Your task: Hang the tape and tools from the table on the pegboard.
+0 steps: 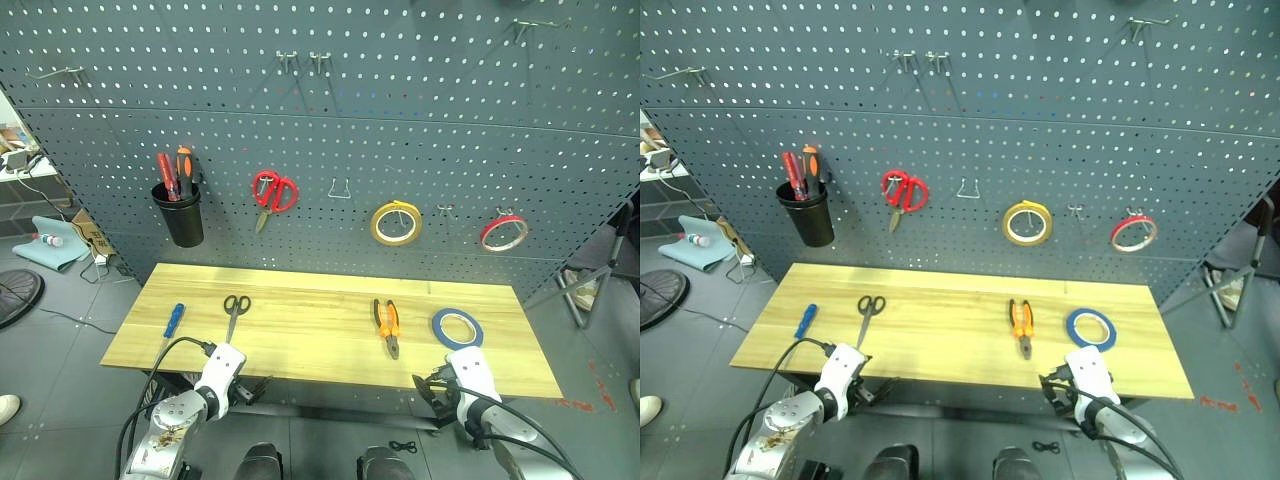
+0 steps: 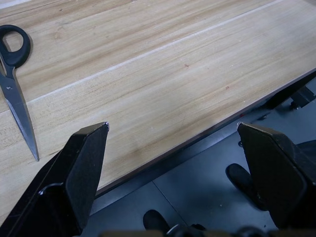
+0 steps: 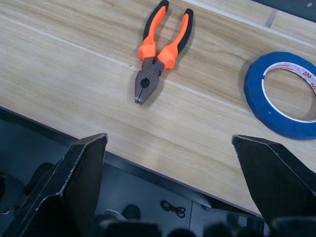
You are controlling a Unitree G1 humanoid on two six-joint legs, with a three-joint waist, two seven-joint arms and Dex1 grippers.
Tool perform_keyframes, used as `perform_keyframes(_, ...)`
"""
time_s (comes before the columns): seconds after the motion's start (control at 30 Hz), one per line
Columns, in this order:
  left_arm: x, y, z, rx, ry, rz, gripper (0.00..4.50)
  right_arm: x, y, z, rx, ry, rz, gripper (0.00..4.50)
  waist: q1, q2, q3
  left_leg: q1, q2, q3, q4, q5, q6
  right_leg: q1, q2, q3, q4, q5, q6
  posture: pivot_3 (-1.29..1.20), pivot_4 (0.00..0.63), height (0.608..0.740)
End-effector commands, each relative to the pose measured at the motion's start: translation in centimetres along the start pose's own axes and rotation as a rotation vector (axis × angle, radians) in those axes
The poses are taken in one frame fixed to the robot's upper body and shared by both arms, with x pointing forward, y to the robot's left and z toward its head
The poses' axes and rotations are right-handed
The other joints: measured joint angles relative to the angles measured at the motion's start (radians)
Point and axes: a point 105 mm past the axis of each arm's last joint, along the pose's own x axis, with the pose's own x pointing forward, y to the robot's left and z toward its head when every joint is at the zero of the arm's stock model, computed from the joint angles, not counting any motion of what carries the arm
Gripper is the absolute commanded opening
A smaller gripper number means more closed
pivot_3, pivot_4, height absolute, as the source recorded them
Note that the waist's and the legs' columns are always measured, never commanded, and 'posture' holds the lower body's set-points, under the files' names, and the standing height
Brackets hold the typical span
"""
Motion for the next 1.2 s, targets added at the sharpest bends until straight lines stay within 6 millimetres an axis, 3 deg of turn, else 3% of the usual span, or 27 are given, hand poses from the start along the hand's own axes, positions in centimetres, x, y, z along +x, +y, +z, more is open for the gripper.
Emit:
perform_keyframes(0.03, -0.1, 0.2, 1.0, 0.023, -0.038, -0.005, 4.44, -0.3, -0.6, 1.4, -0.035, -0.056, -0.02, 4.5, 0.0, 0.0, 0.0, 0.0, 0.0, 0.0, 0.0, 0.0, 0.0, 0.0, 0.0, 0.0, 0.0, 0.0, 0.0, 0.09, 0.072, 0.74)
perform_keyframes(0.2, -0.3, -0.7, 3.6, 0.053, -0.135, -0.098, 4.44, -0.4, -1.2, 3.0, -0.128, -0.094, -0.004, 4.5, -0.001, 0.001, 0.002, -0.001, 0.0, 0.0, 0.0, 0.0, 0.0, 0.0, 0.0, 0.0, -0.003, 0.0, 0.0, 0.09, 0.087, 0.74)
perform_keyframes(0.43, -1.3, -4.0, 10.9, 0.113, -0.376, -0.342, 4.44, 0.7, -2.6, 6.0, -0.244, -0.113, 0.038, 4.5, 0.0, -0.001, 0.033, -0.004, 0.001, 0.002, 0.0, 0.0, 0.0, 0.001, 0.0, 0.0, -0.009, 0.0, 0.0, 0.08, 0.14, 0.74)
perform_keyframes(0.63, -0.5, -5.7, 15.4, 0.199, -0.488, -0.454, 4.44, 2.9, -5.4, 8.4, -0.269, -0.085, 0.042, 4.5, 0.001, -0.003, 0.066, -0.005, 0.001, 0.002, 0.001, 0.001, 0.001, 0.001, 0.001, 0.001, -0.007, 0.0, 0.0, 0.07, 0.191, 0.74)
perform_keyframes(0.7, -0.4, -6.6, 16.2, 0.231, -0.505, -0.519, 4.44, 3.8, -6.7, 8.5, -0.259, -0.055, 0.029, 4.5, 0.001, -0.004, 0.078, -0.01, 0.001, 0.002, 0.001, 0.007, 0.011, 0.003, 0.002, 0.002, -0.005, 0.001, 0.002, 0.07, 0.217, 0.74)
perform_keyframes(0.87, -1.1, -8.1, 17.7, 0.287, -0.554, -0.628, 4.44, 5.2, -8.9, 8.3, -0.231, 0.007, 0.02, 4.5, 0.002, -0.002, 0.118, -0.015, 0.001, 0.001, 0.001, 0.006, 0.017, 0.002, 0.003, 0.002, -0.005, 0.003, 0.01, 0.07, 0.253, 0.74)
perform_keyframes(1.2, -1.6, -8.8, 20.0, 0.312, -0.64, -0.666, 4.44, 8.4, -11.3, 7.7, -0.123, 0.121, 0.021, 4.5, 0.001, 0.0, 0.171, -0.019, 0.0, -0.001, 0.001, 0.004, 0.022, 0.0, 0.003, 0.001, -0.005, 0.005, 0.016, 0.11, 0.298, 0.74)
